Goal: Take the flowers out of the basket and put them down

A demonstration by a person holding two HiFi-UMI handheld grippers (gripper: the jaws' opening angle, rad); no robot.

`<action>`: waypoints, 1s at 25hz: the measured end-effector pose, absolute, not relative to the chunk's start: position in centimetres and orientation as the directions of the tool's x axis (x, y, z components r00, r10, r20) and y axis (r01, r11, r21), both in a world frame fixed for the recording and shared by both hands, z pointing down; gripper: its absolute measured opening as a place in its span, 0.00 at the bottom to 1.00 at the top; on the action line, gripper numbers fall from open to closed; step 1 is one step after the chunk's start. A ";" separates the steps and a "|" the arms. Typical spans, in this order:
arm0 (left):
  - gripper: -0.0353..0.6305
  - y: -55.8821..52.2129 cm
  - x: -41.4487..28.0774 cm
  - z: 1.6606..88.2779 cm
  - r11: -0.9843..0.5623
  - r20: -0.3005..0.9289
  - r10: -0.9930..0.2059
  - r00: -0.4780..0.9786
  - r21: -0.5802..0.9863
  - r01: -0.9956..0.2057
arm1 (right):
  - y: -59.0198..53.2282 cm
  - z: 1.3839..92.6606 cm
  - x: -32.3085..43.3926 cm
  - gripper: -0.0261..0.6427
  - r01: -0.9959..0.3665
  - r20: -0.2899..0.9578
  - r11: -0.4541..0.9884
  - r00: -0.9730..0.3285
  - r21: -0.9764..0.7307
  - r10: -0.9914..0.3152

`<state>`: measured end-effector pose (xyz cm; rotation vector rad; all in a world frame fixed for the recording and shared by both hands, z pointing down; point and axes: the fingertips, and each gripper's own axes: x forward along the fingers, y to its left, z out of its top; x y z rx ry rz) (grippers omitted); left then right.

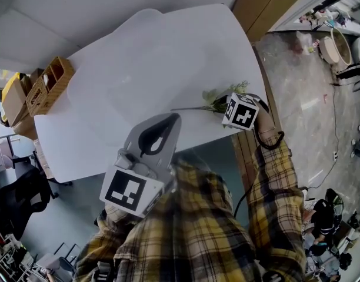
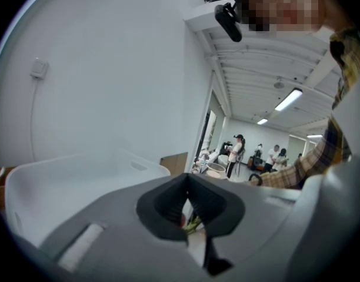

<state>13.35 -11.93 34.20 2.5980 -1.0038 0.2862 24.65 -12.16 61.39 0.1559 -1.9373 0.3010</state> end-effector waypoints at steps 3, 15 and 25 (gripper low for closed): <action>0.06 -11.7 13.3 33.8 -0.697 0.297 -0.616 0.730 0.226 -0.680 | -12.5 59.8 24.5 0.25 -0.269 0.915 0.956 -0.404 -0.119 0.000; 0.06 -11.4 12.4 29.5 -0.710 0.219 -0.643 0.734 0.191 -0.678 | -14.3 46.5 22.7 0.24 -0.451 0.741 0.890 -0.620 -0.068 -0.258; 0.06 -10.9 7.5 26.2 -0.622 0.161 -0.750 0.642 0.160 -0.766 | -11.8 29.7 13.7 0.20 -0.370 0.325 0.929 -0.882 -0.032 -0.340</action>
